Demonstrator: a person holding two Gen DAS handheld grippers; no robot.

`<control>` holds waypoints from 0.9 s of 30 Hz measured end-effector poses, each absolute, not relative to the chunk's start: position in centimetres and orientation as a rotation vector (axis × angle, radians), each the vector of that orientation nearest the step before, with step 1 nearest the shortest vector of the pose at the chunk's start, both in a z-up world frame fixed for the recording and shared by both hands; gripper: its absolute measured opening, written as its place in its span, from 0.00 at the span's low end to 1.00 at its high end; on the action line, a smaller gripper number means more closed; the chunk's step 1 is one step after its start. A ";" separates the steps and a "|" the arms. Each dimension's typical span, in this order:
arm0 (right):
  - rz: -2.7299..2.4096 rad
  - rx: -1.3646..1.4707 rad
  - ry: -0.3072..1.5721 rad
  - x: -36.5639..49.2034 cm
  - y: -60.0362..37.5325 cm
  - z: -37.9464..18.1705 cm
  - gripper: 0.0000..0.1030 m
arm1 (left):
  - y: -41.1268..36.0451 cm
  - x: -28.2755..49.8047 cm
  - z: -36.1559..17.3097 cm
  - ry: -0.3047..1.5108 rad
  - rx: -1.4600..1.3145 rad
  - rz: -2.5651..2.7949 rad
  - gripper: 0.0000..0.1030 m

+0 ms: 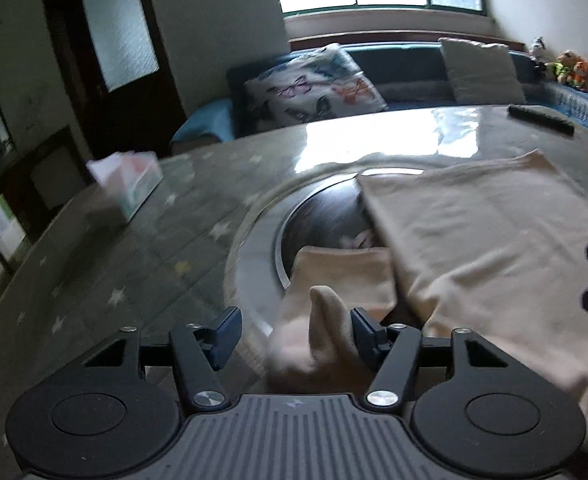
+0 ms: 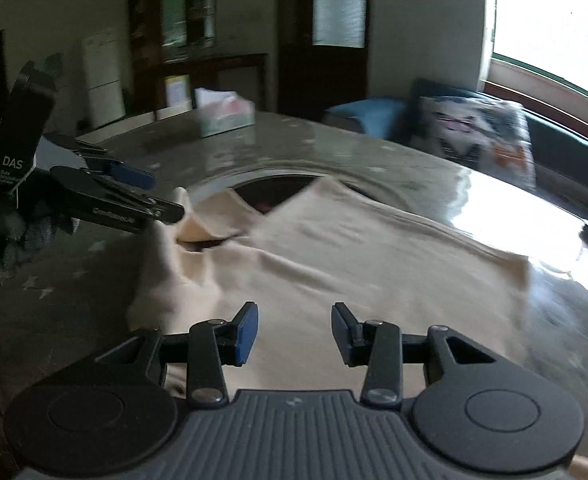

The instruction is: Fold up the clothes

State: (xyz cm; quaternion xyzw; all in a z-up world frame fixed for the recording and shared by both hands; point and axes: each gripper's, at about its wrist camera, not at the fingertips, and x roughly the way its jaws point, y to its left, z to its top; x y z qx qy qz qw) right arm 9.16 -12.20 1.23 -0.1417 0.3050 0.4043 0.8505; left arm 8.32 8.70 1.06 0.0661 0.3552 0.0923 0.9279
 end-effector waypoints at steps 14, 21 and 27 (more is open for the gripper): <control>1.055 -0.383 0.666 6.7 -6.6 -1.4 0.40 | 6.7 6.4 3.7 0.676 0.263 0.183 0.66; 1.056 -0.373 0.674 6.7 -6.7 -1.5 0.43 | 4.8 10.0 2.0 0.741 0.360 0.066 0.61; 1.049 -0.369 0.678 6.9 -6.7 -1.5 0.43 | 6.2 12.4 -0.3 0.846 0.337 0.027 0.22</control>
